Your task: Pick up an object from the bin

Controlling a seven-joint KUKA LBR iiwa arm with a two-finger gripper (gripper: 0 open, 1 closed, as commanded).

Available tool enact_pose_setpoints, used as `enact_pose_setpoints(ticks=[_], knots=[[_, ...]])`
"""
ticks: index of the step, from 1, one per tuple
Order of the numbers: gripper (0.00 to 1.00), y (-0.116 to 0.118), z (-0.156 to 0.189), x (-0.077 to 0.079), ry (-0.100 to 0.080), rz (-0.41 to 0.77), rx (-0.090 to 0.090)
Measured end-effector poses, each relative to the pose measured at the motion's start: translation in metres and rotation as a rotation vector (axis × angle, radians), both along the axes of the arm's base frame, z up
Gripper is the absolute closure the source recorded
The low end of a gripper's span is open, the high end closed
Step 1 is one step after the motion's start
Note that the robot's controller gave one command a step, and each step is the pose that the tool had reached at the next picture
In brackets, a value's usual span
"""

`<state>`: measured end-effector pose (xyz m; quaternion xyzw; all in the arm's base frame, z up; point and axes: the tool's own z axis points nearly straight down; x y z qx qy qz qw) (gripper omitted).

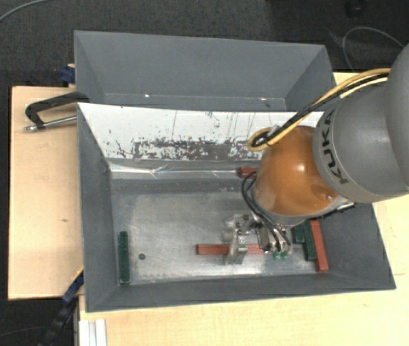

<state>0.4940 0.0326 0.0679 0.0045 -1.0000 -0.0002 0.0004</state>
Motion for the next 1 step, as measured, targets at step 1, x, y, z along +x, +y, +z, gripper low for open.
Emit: enact_pose_setpoints(ticks=[1], knots=[[1.0, 0.0006, 0.0623, 0.0022, -0.012, 0.0, 0.001]])
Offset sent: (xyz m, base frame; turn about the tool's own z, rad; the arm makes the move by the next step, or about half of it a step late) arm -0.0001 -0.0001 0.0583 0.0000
